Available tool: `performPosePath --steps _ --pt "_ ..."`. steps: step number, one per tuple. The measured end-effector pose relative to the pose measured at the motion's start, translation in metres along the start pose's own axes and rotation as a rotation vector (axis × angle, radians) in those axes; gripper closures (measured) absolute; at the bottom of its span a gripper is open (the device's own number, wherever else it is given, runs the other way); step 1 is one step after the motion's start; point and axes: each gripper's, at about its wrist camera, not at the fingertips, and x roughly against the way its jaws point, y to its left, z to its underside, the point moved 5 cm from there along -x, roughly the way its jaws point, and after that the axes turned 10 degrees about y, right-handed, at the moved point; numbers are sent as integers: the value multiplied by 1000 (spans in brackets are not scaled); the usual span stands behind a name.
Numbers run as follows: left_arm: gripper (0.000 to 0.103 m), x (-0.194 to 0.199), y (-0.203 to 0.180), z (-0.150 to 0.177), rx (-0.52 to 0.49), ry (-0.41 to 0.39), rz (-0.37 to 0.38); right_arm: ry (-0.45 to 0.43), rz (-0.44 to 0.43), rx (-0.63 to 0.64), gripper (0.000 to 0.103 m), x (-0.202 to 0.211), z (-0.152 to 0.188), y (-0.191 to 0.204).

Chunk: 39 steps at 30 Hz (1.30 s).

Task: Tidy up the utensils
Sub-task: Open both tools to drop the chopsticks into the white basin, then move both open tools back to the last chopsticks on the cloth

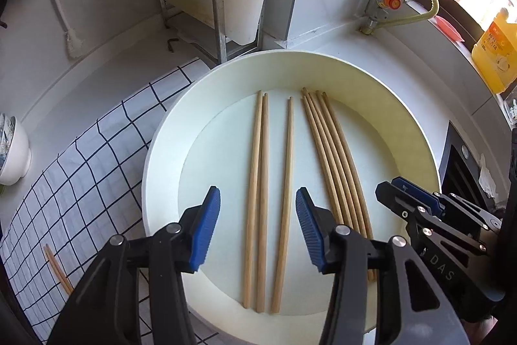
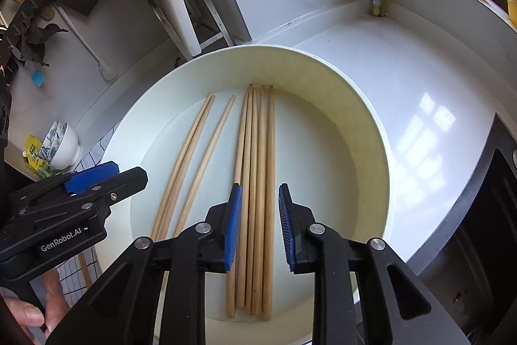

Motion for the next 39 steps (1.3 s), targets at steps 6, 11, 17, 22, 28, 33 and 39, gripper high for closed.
performPosePath --steps 6,11,17,22,28,33,39 --pt "53 15 9 14 15 -13 -4 -2 -10 28 80 7 3 11" --pt "52 31 25 29 57 -36 -7 -4 -16 75 80 15 8 29" --pt "50 50 52 54 114 -59 -22 -3 -27 144 73 23 20 60" --pt "49 62 83 80 181 -69 -37 10 -41 213 73 23 31 94" --pt "47 73 125 115 266 -69 -63 31 -67 296 73 19 47 140" --pt "47 80 161 147 331 -68 -87 49 -86 377 72 12 63 183" --pt "46 83 205 188 432 -63 -111 80 -114 459 67 1 85 228"
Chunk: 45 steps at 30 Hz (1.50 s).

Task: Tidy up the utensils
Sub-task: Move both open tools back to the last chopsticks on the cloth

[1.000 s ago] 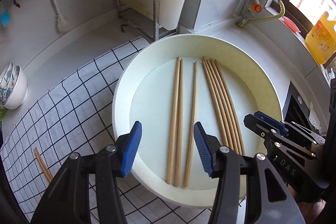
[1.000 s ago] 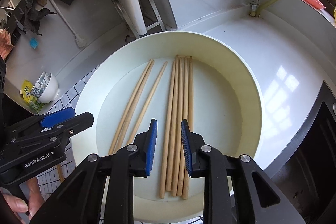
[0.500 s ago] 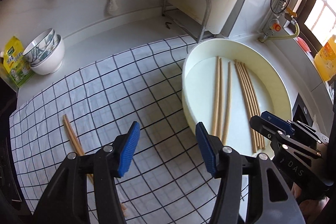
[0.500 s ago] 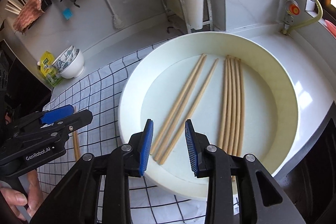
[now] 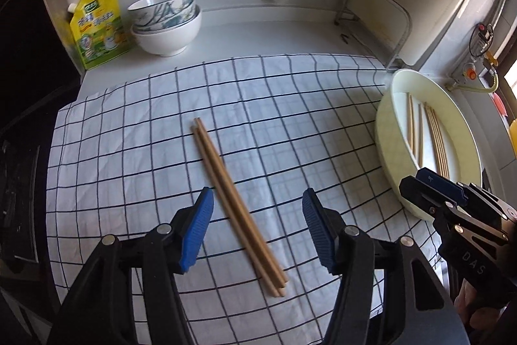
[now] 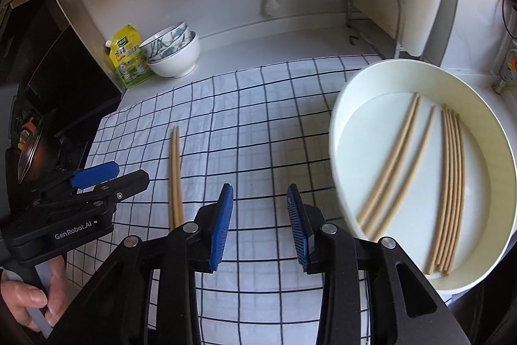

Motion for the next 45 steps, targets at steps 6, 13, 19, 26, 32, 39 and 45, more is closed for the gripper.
performPosePath --steps 6,13,19,26,32,39,45 --pt "45 -10 46 21 74 24 -27 59 -27 53 65 -31 8 34" --pt "43 -24 80 38 132 54 -23 111 -28 88 65 -62 14 57" --pt "41 -36 95 49 146 70 -26 134 -35 119 62 -89 16 69" --pt "39 -46 101 56 156 86 -21 165 3 135 62 -113 18 75" --pt "39 -49 101 59 161 88 -20 167 27 157 62 -122 21 77" --pt "39 -49 102 60 169 82 -23 160 40 199 62 -124 21 84" --pt "39 -51 100 59 173 81 -26 164 46 227 62 -128 22 90"
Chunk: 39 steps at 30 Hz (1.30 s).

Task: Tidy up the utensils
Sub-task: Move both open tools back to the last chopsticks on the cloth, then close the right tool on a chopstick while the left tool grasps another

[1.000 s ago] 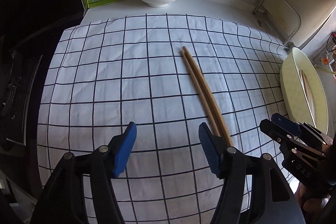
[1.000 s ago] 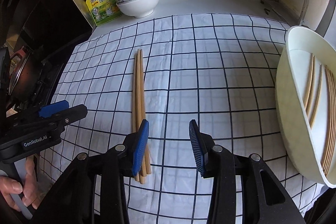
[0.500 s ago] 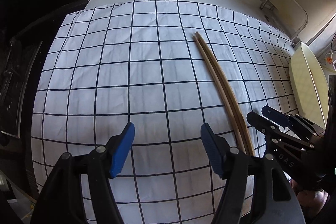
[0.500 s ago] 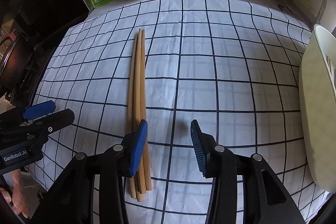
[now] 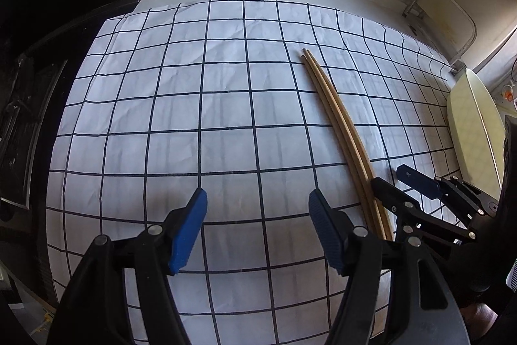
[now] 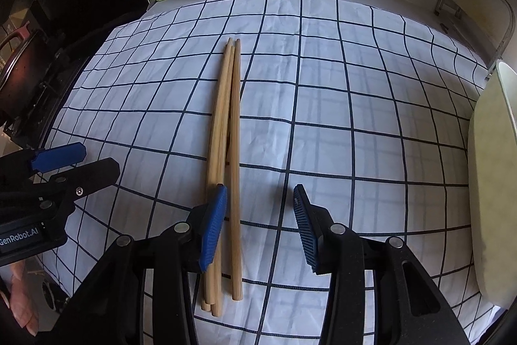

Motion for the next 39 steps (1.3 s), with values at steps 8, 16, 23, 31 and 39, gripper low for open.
performPosePath --steps 8,16,23,31,39 --pt "38 -6 -10 -5 -4 -1 2 -7 16 2 62 0 0 -7" --pt "38 -15 -30 -10 -11 -3 8 -20 35 -27 62 2 1 -32" --pt "38 -25 -47 -10 -18 10 9 -25 18 -66 62 7 0 -56" --pt "37 -33 -59 -9 -32 24 -11 -47 -9 -65 61 17 1 -64" --pt "30 -38 -67 -14 -33 23 -56 -46 -17 -67 61 17 4 -68"
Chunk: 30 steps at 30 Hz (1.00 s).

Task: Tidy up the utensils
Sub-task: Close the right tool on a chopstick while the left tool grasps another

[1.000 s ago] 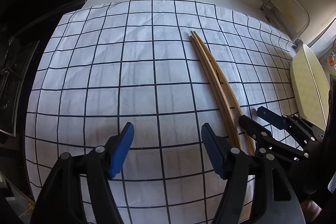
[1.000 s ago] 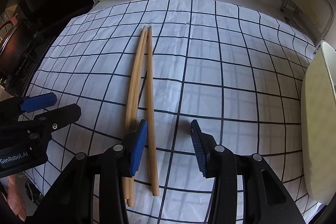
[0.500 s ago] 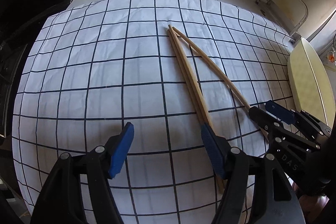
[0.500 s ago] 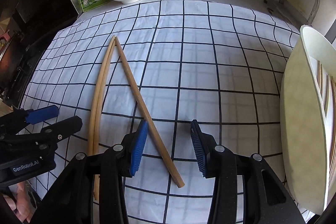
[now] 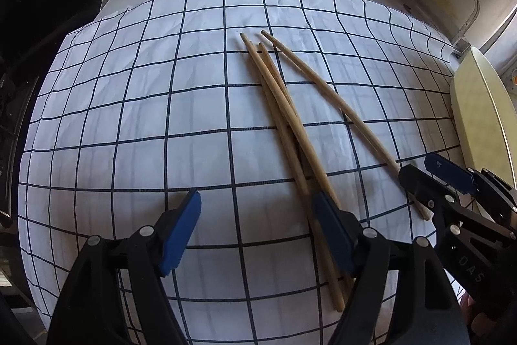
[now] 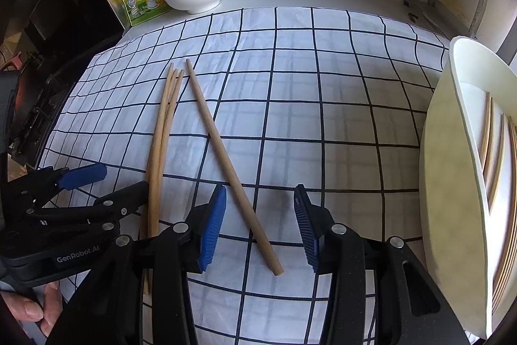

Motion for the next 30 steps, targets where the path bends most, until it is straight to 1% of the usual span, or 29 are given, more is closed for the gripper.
performPosePath --steps 3,6,10,16,22,24,25,26,27,28,29,30 --pt "30 -1 0 -2 2 -1 -19 0 1 1 60 1 0 -1" --pt "30 0 4 -1 7 -4 -22 0 -1 5 60 1 0 -1" --pt "30 3 17 3 24 -1 -42 2 -5 14 58 -1 -3 1" --pt "31 2 34 4 59 6 -41 7 0 53 57 -8 -11 10" --pt "31 -2 32 -8 52 -8 -52 18 62 118 58 -21 -23 21" --pt "35 -2 29 -13 43 -12 -51 20 93 154 58 -24 -25 26" --pt "44 -2 27 -15 34 -17 -53 17 100 168 60 -24 -26 28" --pt "56 -1 25 -17 21 -21 -52 16 94 177 68 -25 -25 30" --pt "62 0 22 -19 11 -22 -46 15 88 184 75 -24 -25 33" --pt "76 1 20 -21 -2 -22 -41 13 91 191 79 -24 -25 35" --pt "88 1 17 -22 -10 -21 -36 12 87 199 88 -24 -24 36" --pt "93 1 16 -23 -18 -18 -32 13 86 204 94 -24 -24 38"
